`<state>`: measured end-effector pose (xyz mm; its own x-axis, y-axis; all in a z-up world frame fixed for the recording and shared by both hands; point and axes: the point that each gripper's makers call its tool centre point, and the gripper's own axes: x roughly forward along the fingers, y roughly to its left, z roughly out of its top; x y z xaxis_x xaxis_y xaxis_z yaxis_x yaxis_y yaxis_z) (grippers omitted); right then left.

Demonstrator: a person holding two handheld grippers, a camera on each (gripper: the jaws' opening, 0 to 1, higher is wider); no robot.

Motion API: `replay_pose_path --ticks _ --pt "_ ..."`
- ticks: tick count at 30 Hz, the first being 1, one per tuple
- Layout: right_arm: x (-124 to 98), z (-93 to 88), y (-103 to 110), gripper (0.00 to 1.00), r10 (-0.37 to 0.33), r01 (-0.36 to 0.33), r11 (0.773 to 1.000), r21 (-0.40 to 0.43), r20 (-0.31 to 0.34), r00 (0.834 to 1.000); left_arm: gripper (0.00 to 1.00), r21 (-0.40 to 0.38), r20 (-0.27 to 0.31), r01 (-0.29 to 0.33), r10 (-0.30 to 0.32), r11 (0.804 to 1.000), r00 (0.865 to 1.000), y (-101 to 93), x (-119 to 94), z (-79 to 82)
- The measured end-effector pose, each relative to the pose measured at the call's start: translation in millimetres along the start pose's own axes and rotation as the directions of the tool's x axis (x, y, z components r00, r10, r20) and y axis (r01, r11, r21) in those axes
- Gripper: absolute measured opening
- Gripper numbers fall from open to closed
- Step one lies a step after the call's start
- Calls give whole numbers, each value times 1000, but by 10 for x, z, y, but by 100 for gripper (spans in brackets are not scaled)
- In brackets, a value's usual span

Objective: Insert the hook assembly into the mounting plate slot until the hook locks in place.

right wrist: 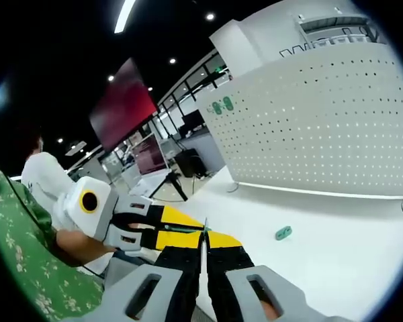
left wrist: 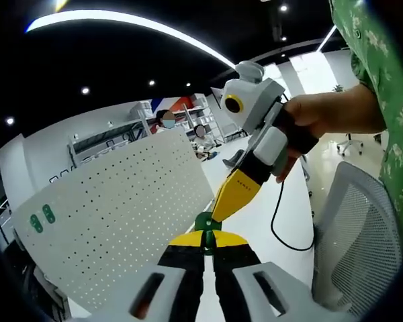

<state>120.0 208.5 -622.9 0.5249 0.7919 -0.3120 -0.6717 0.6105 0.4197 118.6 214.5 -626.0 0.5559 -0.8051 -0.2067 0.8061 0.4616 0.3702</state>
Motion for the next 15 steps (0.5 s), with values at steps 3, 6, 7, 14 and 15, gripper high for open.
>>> replay_pose_path --ticks 3,6,7,14,15 --pt "2 18 3 1 0 0 1000 -12 6 1000 3 -17 4 -1 1 1000 1000 6 -6 10" --pt "3 25 10 1 -3 3 1000 -28 6 1000 3 -38 6 -2 2 999 1000 12 -7 3" --pt "6 28 9 1 -3 3 1000 -31 7 1000 3 -41 4 0 0 999 1000 7 -7 -1" --pt "21 22 37 1 -9 9 997 -80 -5 1000 3 -40 -5 -1 1 999 1000 0 -5 -27" --pt "24 26 39 1 -8 8 997 -83 -4 1000 3 -42 -6 -2 2 999 1000 4 -4 -29"
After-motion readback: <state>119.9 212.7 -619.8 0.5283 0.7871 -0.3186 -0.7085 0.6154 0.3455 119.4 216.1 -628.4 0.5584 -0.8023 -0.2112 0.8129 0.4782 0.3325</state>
